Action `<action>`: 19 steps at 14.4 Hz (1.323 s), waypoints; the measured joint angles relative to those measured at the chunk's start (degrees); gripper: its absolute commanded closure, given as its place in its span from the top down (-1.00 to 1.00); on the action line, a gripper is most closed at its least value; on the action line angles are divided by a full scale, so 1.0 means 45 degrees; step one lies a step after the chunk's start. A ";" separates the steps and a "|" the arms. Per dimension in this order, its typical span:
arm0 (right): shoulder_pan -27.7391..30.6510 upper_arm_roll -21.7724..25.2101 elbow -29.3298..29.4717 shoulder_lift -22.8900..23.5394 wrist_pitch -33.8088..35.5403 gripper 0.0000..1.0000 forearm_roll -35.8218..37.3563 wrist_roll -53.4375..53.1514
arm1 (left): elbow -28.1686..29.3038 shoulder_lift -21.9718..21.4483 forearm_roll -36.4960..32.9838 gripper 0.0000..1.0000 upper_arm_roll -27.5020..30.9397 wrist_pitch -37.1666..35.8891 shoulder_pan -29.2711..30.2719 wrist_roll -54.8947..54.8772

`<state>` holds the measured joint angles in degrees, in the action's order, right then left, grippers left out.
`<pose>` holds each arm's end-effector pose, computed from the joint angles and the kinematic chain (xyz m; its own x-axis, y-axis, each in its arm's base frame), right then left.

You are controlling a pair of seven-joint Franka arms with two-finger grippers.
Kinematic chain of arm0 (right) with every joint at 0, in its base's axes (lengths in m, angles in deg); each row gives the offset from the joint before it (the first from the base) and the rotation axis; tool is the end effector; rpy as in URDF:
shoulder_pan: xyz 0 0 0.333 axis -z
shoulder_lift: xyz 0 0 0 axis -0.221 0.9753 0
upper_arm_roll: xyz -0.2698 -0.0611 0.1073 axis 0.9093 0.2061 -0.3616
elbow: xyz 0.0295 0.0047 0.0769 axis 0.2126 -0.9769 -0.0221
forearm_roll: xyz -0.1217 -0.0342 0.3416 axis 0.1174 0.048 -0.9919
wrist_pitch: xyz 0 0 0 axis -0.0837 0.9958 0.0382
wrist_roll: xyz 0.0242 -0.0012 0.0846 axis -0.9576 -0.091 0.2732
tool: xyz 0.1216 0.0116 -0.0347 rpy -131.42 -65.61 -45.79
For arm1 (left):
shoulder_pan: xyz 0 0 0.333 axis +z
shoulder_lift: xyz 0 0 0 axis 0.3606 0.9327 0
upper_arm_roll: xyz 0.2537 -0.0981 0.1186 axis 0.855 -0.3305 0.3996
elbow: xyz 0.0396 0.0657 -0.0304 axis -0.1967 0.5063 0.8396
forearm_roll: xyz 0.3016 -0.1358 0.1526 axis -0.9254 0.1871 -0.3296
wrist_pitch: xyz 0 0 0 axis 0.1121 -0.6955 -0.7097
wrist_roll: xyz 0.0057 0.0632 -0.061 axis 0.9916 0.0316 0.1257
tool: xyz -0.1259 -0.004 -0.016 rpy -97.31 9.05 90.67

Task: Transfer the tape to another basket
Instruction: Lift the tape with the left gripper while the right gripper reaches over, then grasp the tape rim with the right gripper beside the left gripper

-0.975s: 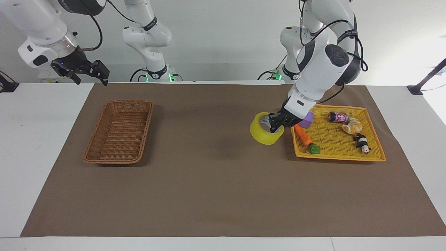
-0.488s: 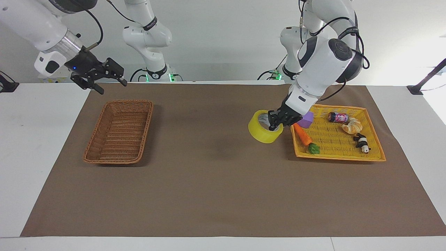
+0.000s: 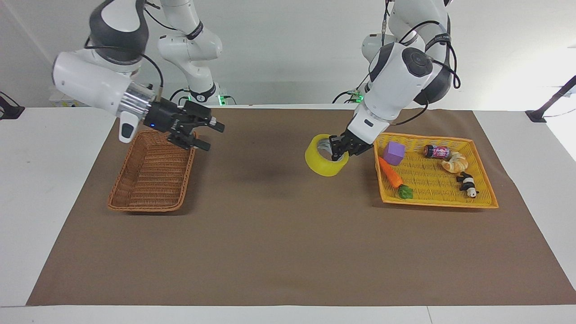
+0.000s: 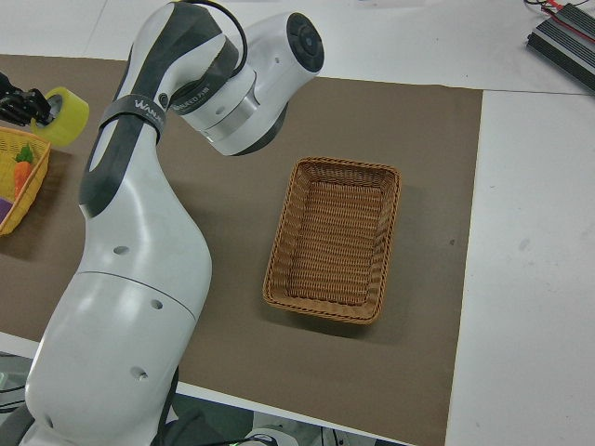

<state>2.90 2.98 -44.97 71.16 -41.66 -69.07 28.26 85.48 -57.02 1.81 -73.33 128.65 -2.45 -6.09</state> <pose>0.5499 0.1349 0.5071 0.9963 -0.0852 0.0118 -0.0355 -0.5328 -0.8455 0.5030 -0.3201 0.4881 0.9969 0.0544 -0.0569 0.0688 -0.9537 0.2926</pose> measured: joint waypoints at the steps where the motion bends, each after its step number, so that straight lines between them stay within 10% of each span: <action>1: -0.0505 -0.0018 -0.0088 0.0144 -0.0249 0.98 -0.0154 -0.0247 | 0.0000 0.0000 0.0000 -1.00 0.0010 -0.0012 -0.0003 0.0002; 19: -0.4503 -0.0078 -0.0739 0.1194 -0.4875 0.98 -0.3066 -0.0614 | -0.0009 0.0000 0.0000 -0.99 0.0098 -0.0217 -0.0002 0.0020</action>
<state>-17.36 2.63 -48.30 76.53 -63.60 -82.87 25.49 85.44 -57.03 1.81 -72.89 127.67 -2.47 -6.00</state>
